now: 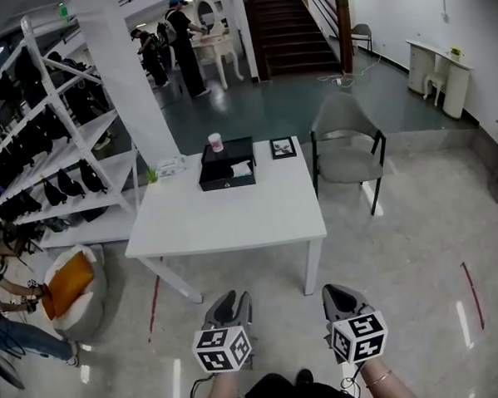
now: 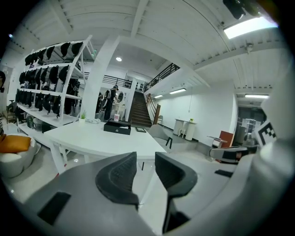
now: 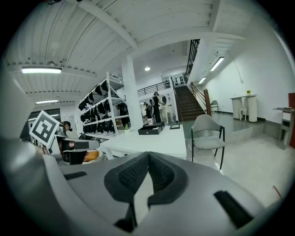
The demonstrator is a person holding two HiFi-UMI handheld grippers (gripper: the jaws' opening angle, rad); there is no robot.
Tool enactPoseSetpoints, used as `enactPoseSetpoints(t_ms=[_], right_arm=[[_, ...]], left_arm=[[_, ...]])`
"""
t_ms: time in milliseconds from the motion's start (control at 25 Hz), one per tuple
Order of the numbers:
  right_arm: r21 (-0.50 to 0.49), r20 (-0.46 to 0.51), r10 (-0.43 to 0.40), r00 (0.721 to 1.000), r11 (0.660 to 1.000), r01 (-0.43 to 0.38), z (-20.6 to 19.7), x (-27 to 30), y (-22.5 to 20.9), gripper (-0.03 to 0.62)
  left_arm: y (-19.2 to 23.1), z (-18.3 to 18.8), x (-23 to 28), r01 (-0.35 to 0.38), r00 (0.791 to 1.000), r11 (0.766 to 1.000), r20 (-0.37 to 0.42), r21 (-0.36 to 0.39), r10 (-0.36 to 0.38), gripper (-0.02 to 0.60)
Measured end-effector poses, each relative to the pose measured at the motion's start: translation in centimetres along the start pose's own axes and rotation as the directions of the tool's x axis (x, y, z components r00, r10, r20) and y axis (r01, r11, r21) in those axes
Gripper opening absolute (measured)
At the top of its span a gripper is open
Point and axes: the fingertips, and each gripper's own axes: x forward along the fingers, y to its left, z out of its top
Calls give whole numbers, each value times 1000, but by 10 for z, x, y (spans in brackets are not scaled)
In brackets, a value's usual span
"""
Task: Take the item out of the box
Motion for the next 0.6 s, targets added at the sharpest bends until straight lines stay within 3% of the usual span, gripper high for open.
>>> enactPoseSetpoints(t_ms=[280,600], right_arm=[[10,9,28,1000,1000,-28,6,12,-7,0],[13,-5,30,1000,999,-30,17,55,-12,0]], left_arm=[[-1,9,12,-14,1000,1000,4,-1,14,144],[26,29,60,-6,1000,1000,0,-6,6,168]])
